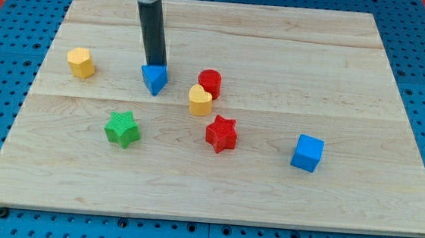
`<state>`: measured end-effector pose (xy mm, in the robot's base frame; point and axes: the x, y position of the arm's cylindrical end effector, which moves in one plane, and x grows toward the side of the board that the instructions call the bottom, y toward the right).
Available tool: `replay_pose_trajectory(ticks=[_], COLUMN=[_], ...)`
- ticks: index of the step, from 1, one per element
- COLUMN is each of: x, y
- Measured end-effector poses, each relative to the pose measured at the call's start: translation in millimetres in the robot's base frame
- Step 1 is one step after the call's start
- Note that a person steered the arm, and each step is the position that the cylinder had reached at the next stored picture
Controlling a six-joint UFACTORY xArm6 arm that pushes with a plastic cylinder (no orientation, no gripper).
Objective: Push the blue triangle diagonally above right to the green star
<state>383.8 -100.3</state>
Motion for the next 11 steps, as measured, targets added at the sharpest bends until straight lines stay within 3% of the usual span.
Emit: replay_pose_trajectory(ticks=[1, 2, 3, 5, 6, 8, 9, 10, 11], x=[-3, 27, 59, 29, 42, 90, 94, 66, 63], y=[-35, -103, -81, -53, -3, 9, -26, -44, 2])
